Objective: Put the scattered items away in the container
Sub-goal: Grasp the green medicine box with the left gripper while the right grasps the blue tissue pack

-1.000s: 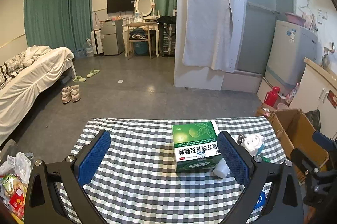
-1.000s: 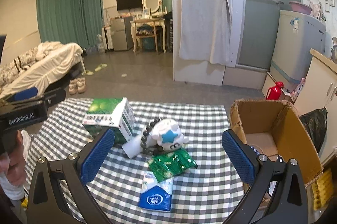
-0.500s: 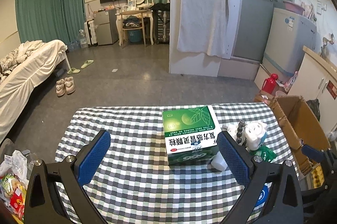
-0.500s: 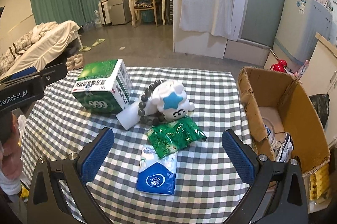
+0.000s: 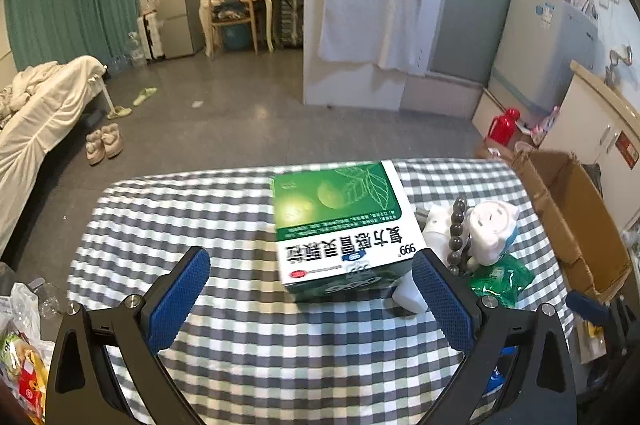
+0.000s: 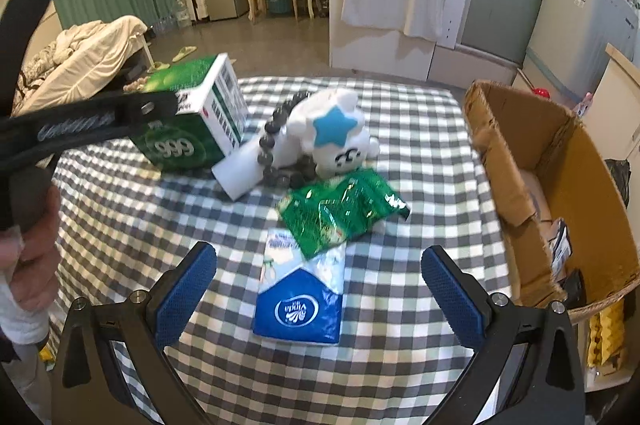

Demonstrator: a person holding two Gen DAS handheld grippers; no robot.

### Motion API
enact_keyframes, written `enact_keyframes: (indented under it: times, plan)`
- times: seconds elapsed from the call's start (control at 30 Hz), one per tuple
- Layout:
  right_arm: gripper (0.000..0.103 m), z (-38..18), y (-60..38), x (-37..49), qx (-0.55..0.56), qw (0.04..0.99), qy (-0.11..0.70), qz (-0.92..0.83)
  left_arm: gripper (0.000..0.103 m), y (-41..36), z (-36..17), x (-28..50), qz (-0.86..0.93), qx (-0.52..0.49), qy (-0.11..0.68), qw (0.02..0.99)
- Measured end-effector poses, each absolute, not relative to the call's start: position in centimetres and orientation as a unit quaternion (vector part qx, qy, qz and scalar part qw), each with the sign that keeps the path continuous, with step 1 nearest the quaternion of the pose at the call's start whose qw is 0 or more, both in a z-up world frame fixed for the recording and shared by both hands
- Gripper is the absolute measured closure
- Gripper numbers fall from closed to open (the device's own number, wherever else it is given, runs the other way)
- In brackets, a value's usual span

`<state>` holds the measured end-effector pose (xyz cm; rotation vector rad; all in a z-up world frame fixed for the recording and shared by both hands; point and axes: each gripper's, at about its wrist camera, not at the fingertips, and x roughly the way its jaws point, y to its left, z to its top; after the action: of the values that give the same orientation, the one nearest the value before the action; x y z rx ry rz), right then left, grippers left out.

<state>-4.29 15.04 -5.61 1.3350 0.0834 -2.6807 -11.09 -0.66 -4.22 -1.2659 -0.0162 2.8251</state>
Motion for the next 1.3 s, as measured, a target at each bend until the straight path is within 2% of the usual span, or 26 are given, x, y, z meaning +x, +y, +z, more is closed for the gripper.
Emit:
enact_keyframes:
  times: [0.43, 0.73, 0.77, 0.83, 0.9, 0.97, 1.03, 1.13, 1.3]
  plan:
    - [0.0, -8.0, 14.9, -3.9, 0.463, 0.075, 0.032, -0.883, 0.0, 2.3, -6.5, -14.8, 0.903, -0.43, -0.006, 0.026]
    - [0.001, -9.6, 14.3, -3.9, 0.471, 0.075, 0.05, -0.877, 0.0, 1.5, -9.2, -16.5, 0.891, -0.453, -0.029, 0.02]
    - [0.003, -9.8, 14.1, -3.9, 0.472, 0.075, 0.054, -0.877, 0.0, 1.4, -9.3, -16.6, 0.891, -0.453, -0.032, 0.021]
    - [0.013, -10.2, 13.8, -3.9, 0.476, 0.076, 0.061, -0.874, 0.0, 1.3, -9.5, -16.6, 0.89, -0.454, -0.035, 0.024]
    - [0.019, -10.5, 13.7, -3.9, 0.479, 0.077, 0.063, -0.872, 0.004, 1.2, -9.6, -16.6, 0.889, -0.456, -0.037, 0.025]
    - [0.022, -10.5, 13.6, -3.8, 0.475, 0.076, 0.068, -0.874, 0.006, 1.1, -9.6, -16.6, 0.891, -0.453, -0.035, 0.024]
    - [0.037, -10.4, 13.7, -3.7, 0.471, 0.075, 0.07, -0.876, 0.007, 1.3, -9.5, -16.5, 0.892, -0.45, -0.03, 0.023]
    - [0.049, -10.2, 13.8, -3.7, 0.465, 0.072, 0.075, -0.879, 0.007, 1.3, -9.4, -16.3, 0.894, -0.446, -0.028, 0.021]
    - [0.05, -9.9, 14.3, -3.5, 0.457, 0.078, 0.066, -0.884, 0.008, 0.4, -8.6, -15.8, 0.896, -0.441, -0.044, 0.021]
